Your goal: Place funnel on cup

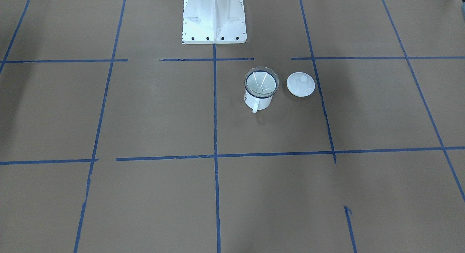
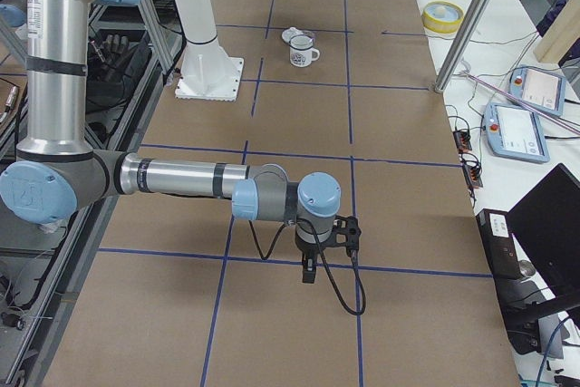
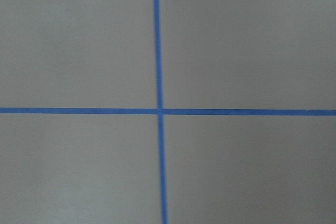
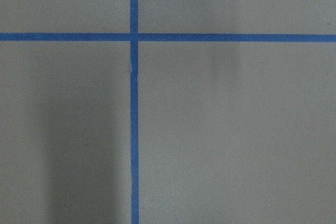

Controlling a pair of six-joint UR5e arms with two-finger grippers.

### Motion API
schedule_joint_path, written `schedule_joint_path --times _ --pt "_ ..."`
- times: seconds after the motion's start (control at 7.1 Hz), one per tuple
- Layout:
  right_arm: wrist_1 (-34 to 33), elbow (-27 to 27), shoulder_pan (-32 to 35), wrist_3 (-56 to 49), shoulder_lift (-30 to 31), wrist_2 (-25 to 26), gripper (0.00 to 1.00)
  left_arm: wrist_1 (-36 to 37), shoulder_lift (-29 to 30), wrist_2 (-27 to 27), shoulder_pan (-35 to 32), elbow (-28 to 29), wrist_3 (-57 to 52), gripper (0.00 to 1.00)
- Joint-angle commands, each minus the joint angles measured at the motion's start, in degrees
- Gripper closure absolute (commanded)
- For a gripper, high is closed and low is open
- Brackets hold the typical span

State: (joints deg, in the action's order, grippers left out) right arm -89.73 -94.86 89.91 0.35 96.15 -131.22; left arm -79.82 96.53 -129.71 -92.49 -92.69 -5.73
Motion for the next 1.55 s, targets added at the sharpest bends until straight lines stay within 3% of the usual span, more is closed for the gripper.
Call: schedule_joint_path --times 0.0,0.28,1.41 --pt "0.00 0.03 0.00 0.00 0.00 0.00 0.00 -1.48 -0.82 -3.51 -7.09 5.86 -7.11 0.00" --pt "0.00 -0.06 0.00 0.00 0.00 0.00 0.00 -2.17 -3.09 -4.33 -7.09 1.32 -5.87 0.00" --pt "0.00 -0.06 0.00 0.00 0.00 0.00 0.00 -9.92 -4.77 -5.19 -6.39 1.73 -4.37 0.00"
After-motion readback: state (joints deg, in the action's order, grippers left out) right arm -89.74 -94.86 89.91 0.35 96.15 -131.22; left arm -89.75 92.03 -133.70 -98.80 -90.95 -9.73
